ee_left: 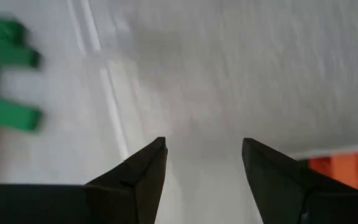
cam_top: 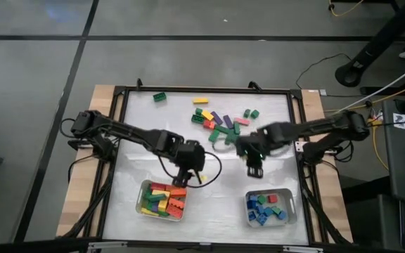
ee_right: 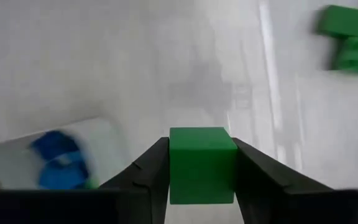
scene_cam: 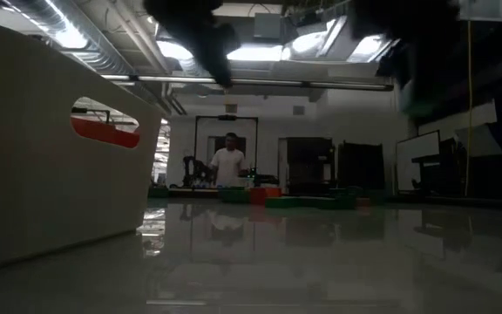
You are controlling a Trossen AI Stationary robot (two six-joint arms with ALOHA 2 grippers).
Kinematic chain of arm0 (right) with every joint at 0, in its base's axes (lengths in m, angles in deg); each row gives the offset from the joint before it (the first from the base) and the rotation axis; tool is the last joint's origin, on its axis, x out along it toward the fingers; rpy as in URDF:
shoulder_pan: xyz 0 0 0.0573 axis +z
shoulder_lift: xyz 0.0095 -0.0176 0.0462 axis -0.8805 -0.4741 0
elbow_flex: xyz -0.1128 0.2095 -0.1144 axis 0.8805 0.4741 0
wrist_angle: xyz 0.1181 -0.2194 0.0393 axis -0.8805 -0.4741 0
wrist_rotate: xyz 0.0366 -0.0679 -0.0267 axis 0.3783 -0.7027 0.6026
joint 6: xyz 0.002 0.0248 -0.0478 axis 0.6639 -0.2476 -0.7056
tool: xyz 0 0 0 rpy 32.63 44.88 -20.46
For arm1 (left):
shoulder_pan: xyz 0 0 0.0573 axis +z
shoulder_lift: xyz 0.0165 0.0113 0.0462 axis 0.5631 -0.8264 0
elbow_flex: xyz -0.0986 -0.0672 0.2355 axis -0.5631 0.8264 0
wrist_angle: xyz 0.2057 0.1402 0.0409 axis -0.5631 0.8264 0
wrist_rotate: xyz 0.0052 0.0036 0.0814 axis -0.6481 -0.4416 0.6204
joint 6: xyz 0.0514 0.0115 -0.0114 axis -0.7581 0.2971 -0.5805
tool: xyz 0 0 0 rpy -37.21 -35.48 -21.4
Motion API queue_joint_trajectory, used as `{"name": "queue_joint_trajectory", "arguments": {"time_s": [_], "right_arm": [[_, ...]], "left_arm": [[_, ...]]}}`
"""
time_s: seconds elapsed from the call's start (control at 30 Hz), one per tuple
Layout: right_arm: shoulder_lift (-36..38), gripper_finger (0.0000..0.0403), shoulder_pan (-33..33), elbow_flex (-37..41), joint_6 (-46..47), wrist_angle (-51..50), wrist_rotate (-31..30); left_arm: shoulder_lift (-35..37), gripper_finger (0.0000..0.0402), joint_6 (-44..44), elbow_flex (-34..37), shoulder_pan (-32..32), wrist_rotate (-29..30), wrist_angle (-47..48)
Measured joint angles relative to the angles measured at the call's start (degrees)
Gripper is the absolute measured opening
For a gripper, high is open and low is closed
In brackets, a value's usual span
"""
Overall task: Sort blocks by size
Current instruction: Put the square green block into the gray bin
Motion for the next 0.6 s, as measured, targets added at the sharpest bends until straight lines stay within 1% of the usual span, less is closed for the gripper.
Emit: {"name": "queue_joint_trajectory", "arguments": {"time_s": [0.17, 0.3, 0.47, 0.6], "right_arm": [[1.6, 0.0144, 12.2, 0.0, 9.2, 0.3, -1.3], [1.3, 0.0144, 21.3, 0.5, 15.6, 1.9, -3.1], [1.1, 0.0144, 29.6, 2.5, 22.3, 6.5, -4.5], [1.1, 0.0145, 33.9, 3.3, 26.5, 8.8, -4.6]], "left_arm": [[-0.4, 0.0196, -7.7, 0.0, 2.5, 0.6, -6.9], [-0.4, 0.0196, -11.3, 0.0, 4.4, 0.9, -12.9], [-0.4, 0.0196, -11.8, 0.0, 6.8, 1.1, -19.9], [-0.4, 0.0196, -7.5, 0.0, 9.4, 1.0, -23.0]]}}
